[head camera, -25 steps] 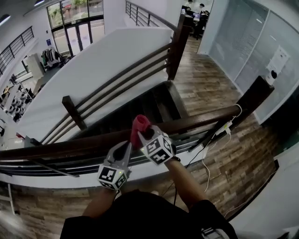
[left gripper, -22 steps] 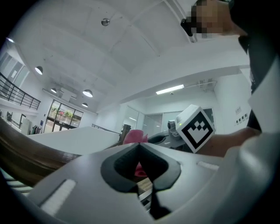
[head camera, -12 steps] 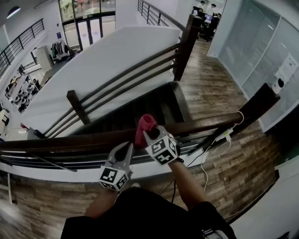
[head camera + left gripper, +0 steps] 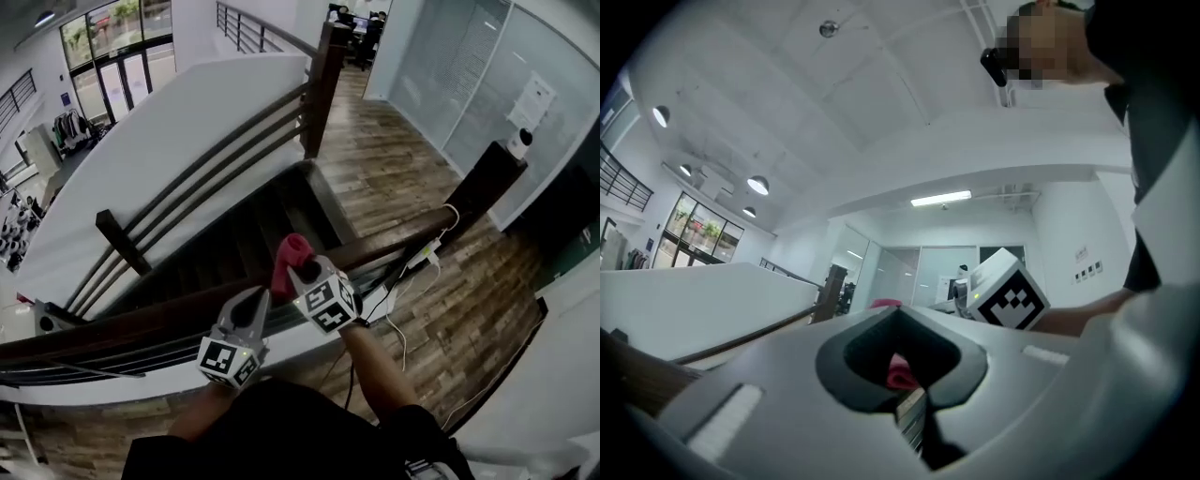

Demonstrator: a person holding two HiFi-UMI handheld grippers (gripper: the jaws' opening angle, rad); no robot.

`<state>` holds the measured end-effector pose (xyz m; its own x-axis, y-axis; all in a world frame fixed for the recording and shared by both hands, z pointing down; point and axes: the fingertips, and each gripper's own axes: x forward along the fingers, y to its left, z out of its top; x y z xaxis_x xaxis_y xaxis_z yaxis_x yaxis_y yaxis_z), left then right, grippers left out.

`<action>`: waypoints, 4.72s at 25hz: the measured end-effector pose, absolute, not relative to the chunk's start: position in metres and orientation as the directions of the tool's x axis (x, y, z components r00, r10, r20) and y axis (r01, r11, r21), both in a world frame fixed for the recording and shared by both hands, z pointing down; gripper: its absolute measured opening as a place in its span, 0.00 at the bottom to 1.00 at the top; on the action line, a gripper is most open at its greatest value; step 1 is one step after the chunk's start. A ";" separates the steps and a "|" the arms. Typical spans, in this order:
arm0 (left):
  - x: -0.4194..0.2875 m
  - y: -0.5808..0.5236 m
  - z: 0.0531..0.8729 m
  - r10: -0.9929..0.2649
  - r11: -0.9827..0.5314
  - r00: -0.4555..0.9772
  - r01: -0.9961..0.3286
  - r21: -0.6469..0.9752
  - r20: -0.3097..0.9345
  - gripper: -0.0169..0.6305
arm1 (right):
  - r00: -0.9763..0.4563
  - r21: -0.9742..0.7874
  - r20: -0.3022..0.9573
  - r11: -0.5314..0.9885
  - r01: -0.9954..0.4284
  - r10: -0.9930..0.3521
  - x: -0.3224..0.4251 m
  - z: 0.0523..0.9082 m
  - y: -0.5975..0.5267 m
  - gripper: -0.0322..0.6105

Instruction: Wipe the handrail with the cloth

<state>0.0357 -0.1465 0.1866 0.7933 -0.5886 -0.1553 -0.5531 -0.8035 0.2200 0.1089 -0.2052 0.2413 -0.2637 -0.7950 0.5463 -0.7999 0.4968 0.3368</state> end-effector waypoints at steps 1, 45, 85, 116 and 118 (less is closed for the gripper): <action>0.038 -0.147 0.187 -0.580 -0.810 0.800 -0.543 0.222 -0.158 0.03 | -0.250 0.339 0.543 0.481 -0.808 -0.802 0.115 0.242 -0.205 0.12; 0.280 -0.158 0.199 -0.536 -0.838 0.837 -0.512 0.190 -0.109 0.03 | -0.135 0.412 0.482 0.360 -0.837 -0.866 0.384 0.233 -0.220 0.12; 0.394 -0.154 0.198 -0.390 -0.915 0.917 -0.376 0.148 -0.085 0.03 | 0.024 0.428 0.486 0.214 -0.878 -0.874 0.533 0.228 -0.220 0.12; 0.235 -0.148 0.189 -0.588 -0.807 0.797 -0.565 0.172 -0.136 0.03 | 0.099 0.472 0.138 -0.023 -0.881 -0.985 0.464 0.150 -0.196 0.12; 0.201 -0.146 0.190 -0.613 -0.788 0.777 -0.591 0.172 -0.142 0.03 | 0.058 0.475 0.096 -0.005 -0.880 -0.994 0.421 0.141 -0.192 0.12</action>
